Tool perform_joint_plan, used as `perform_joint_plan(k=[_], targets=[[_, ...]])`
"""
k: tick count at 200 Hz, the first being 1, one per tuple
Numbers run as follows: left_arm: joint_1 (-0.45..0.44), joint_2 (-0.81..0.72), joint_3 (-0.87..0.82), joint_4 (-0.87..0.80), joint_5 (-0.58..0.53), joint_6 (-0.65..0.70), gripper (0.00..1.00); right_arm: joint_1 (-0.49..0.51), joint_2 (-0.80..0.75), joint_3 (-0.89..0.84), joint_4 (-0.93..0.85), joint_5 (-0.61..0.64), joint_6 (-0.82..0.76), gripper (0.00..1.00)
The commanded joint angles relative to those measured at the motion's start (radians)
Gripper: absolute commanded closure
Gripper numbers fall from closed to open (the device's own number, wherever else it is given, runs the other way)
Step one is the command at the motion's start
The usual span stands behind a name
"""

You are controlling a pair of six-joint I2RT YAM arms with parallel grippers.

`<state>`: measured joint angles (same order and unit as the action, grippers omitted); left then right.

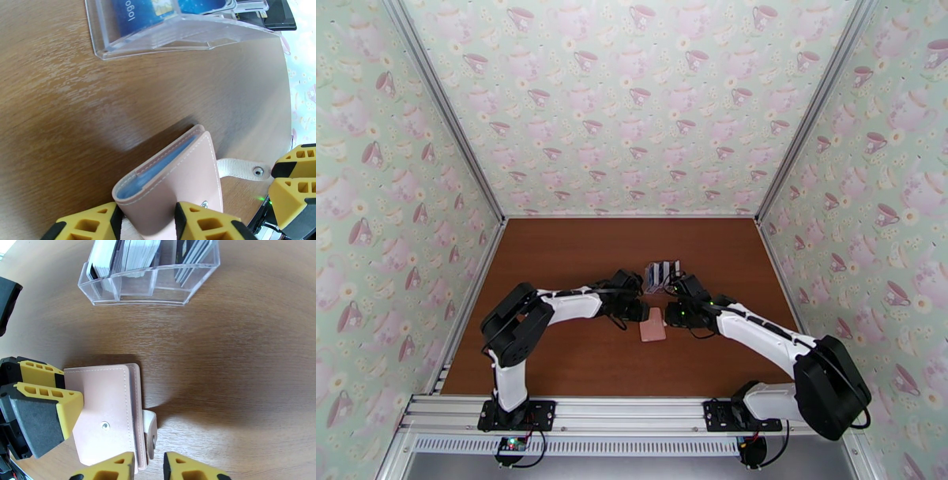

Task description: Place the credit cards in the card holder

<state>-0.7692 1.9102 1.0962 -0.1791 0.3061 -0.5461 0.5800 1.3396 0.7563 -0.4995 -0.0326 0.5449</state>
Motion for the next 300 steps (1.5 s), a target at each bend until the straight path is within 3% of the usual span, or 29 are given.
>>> perform_joint_plan(k=[1,147,203,300], targets=[[-0.011,0.029,0.007,-0.029,-0.003,0.014,0.59,-0.006,0.018,-0.006,0.017,-0.006,-0.008,0.74],[-0.010,0.015,-0.015,-0.010,0.004,0.003,0.59,-0.011,0.050,0.006,0.040,-0.005,-0.017,0.85],[-0.010,0.017,-0.023,-0.003,0.006,-0.003,0.59,-0.012,0.046,0.012,0.043,-0.012,-0.023,0.96],[-0.010,0.025,-0.035,0.018,0.005,-0.023,0.60,-0.004,0.015,0.002,0.078,-0.147,-0.032,1.00]])
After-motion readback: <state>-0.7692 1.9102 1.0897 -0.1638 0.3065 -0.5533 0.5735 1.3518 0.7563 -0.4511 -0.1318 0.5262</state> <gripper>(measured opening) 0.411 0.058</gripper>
